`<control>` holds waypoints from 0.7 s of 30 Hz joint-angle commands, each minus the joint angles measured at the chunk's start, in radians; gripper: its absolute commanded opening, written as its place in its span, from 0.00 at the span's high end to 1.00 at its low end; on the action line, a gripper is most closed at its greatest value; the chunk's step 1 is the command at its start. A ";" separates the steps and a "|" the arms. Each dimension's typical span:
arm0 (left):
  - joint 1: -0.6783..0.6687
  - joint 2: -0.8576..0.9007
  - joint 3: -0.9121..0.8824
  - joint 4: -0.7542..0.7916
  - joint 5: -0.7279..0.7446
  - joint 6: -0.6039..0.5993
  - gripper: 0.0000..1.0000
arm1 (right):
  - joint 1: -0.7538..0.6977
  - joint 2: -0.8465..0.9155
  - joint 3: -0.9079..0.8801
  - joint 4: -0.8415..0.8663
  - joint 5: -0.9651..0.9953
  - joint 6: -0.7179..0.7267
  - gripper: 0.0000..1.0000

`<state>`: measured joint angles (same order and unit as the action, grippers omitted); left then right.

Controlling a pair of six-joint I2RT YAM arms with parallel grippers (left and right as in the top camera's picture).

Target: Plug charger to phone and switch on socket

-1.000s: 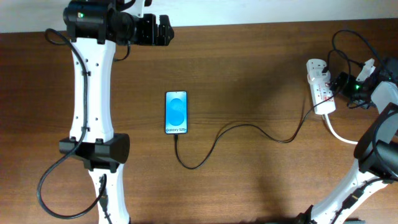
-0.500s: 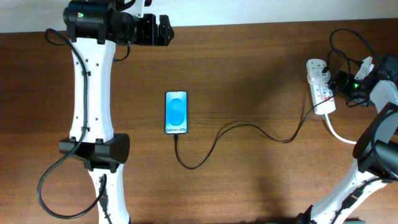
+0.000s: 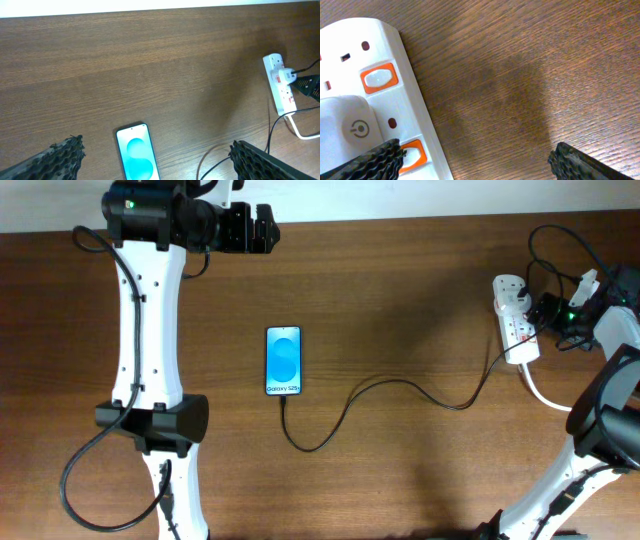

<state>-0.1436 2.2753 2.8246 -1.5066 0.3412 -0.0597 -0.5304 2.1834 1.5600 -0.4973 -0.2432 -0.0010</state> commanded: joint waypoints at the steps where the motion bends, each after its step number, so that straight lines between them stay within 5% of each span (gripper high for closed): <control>1: 0.002 -0.001 0.010 0.002 0.011 0.012 0.01 | 0.061 0.034 -0.023 -0.042 -0.055 -0.017 0.01; 21: 0.002 -0.001 0.010 0.002 0.011 0.012 0.01 | -0.007 0.026 0.069 -0.122 -0.032 0.095 0.02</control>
<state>-0.1432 2.2753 2.8246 -1.5066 0.3412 -0.0597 -0.5346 2.1838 1.5818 -0.5770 -0.2512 0.0837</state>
